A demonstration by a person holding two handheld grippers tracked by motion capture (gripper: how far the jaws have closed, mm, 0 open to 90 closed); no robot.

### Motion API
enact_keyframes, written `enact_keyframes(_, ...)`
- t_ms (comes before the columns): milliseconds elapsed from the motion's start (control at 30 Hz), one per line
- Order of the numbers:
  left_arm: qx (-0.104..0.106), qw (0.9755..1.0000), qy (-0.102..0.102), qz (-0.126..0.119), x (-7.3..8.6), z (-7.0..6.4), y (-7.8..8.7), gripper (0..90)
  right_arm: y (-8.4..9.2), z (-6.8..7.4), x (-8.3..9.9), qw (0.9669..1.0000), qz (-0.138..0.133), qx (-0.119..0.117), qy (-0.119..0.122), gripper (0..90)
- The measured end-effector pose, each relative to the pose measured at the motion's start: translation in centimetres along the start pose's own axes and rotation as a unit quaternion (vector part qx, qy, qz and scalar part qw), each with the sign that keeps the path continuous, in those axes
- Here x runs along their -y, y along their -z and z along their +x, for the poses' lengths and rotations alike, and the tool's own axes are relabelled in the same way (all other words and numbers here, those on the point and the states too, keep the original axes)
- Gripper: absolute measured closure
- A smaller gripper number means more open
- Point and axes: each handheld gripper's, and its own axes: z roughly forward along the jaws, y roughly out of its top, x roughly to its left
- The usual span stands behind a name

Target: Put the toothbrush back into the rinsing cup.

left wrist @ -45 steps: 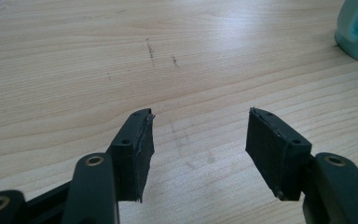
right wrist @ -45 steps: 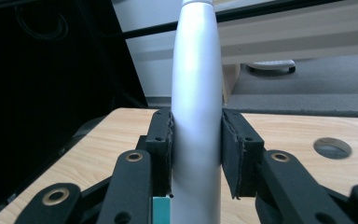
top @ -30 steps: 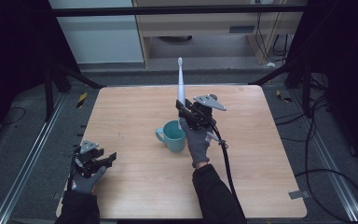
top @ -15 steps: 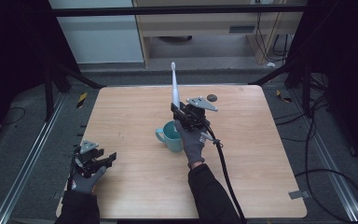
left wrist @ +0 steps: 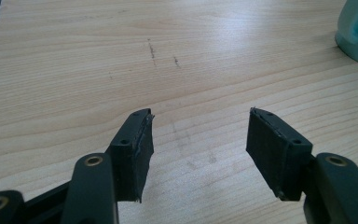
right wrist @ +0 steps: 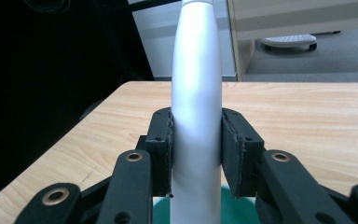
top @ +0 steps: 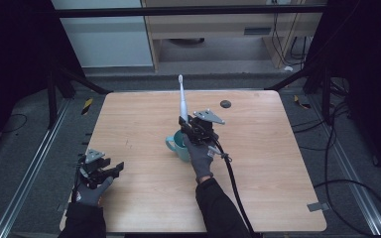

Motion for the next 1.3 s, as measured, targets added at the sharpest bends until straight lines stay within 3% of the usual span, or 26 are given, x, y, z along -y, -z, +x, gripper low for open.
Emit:
enact_keyframes(433, 0.000, 1.0000, -0.001, 0.001, 0.0, 0.0, 0.0, 40.2, -0.5, 0.1, 1.8, 0.9995, 0.021, 0.017, 0.014, 66.2)
enact_keyframes(1000, 0.000, 1.0000, -0.002, 0.002, 0.0, -0.1, 0.0, 40.1, -0.6, 0.3, 2.8, 0.9975, 0.052, 0.038, 0.029, 66.0)
enact_keyframes(1300, 0.000, 1.0000, -0.002, 0.003, 0.0, -0.1, -0.1, 40.1, -0.5, 0.1, 2.8, 0.9970, 0.061, 0.036, 0.031, 65.3)
